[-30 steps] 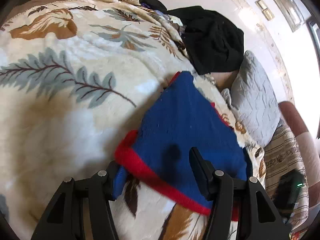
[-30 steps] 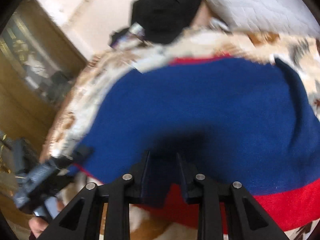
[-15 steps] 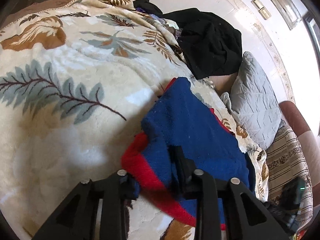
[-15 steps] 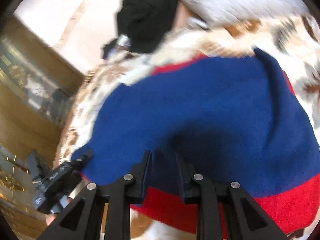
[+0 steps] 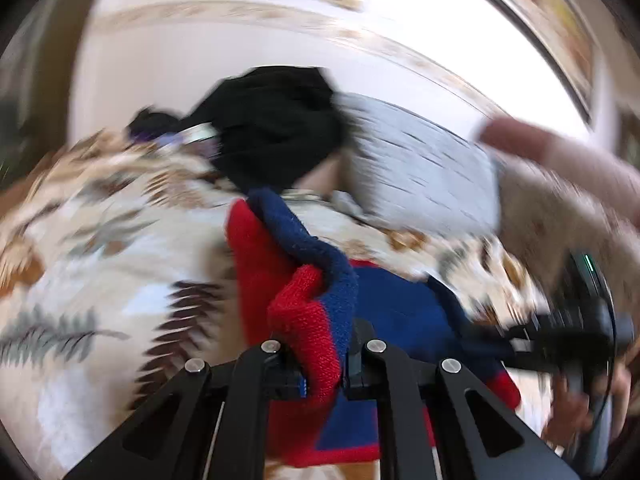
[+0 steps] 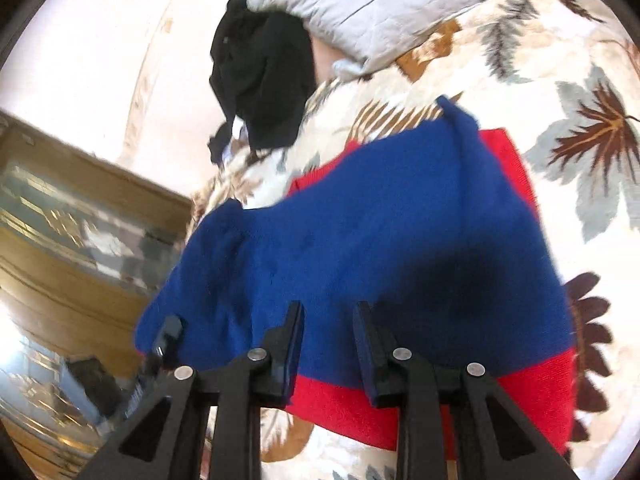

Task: Fold small clothes
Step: 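Lift the edge and fold it over the sweater, then open the left gripper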

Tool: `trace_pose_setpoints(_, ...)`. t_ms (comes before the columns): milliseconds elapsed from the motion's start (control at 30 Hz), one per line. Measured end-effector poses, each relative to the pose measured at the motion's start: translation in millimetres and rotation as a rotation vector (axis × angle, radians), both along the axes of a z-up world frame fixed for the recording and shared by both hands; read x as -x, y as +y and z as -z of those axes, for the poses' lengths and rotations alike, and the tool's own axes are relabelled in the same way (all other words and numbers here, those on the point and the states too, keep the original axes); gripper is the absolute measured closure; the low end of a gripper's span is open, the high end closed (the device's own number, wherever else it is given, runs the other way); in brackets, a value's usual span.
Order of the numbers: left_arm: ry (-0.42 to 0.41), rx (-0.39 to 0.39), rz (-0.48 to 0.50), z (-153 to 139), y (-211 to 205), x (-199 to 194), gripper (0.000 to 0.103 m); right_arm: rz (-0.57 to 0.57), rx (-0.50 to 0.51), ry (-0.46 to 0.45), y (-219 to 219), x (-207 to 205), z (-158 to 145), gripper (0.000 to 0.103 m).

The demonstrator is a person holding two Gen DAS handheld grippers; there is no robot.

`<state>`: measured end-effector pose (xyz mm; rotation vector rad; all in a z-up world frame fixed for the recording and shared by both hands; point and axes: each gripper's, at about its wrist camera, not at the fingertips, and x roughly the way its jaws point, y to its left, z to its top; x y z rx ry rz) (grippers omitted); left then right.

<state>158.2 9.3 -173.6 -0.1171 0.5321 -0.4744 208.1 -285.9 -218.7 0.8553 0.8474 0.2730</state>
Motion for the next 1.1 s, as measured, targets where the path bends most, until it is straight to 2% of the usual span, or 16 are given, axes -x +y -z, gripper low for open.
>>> trace_pose_setpoints(100, -0.028, -0.083, 0.103, 2, -37, 15, 0.092, 0.026, -0.057, 0.01, -16, 0, 3, 0.073)
trace_pose_setpoints(167, -0.02, -0.143, 0.174, 10, -63, 22, 0.092, 0.024, -0.1, 0.032, -23, -5, 9, 0.066)
trace_pose_setpoints(233, -0.008, -0.238, 0.23, 27, -88, 27, 0.092, 0.039, -0.162, 0.052, -23, -14, 18, 0.025)
trace_pose_setpoints(333, 0.003, -0.308, 0.24, 42, -100, 31, 0.092, 0.026, -0.217, 0.072, -27, -31, 27, 0.024)
trace_pose_setpoints(500, -0.011, -0.3, 0.245, 37, -93, 32, 0.092, -0.055, -0.223, 0.061, -19, -70, 25, 0.024)
trace_pose_setpoints(633, -0.031, -0.317, 0.249, 37, -95, 39, 0.092, -0.133, -0.131, 0.126, 5, -109, 27, 0.024)
trace_pose_setpoints(700, -0.037, -0.309, 0.256, 34, -93, 42, 0.092, -0.148, -0.107, 0.113, 13, -120, 26, 0.026)
trace_pose_setpoints(733, -0.04, -0.304, 0.259, 33, -92, 44, 0.092, -0.16, -0.091, 0.101, 18, -126, 25, 0.031)
trace_pose_setpoints(767, -0.041, -0.298, 0.261, 32, -90, 45, 0.092, -0.176, -0.083, 0.093, 21, -131, 24, 0.038)
trace_pose_setpoints(833, -0.041, -0.291, 0.262, 31, -88, 45, 0.092, -0.214, -0.031, 0.094, 30, -143, 25, 0.069)
trace_pose_setpoints(933, -0.034, -0.287, 0.265, 30, -90, 44, 0.092, -0.224, 0.073, 0.078, 38, -152, 22, 0.082)
trace_pose_setpoints(1100, -0.063, -0.281, 0.3, 15, -105, 44, 0.092, -0.205, 0.12, -0.056, 19, -136, -20, 0.085)
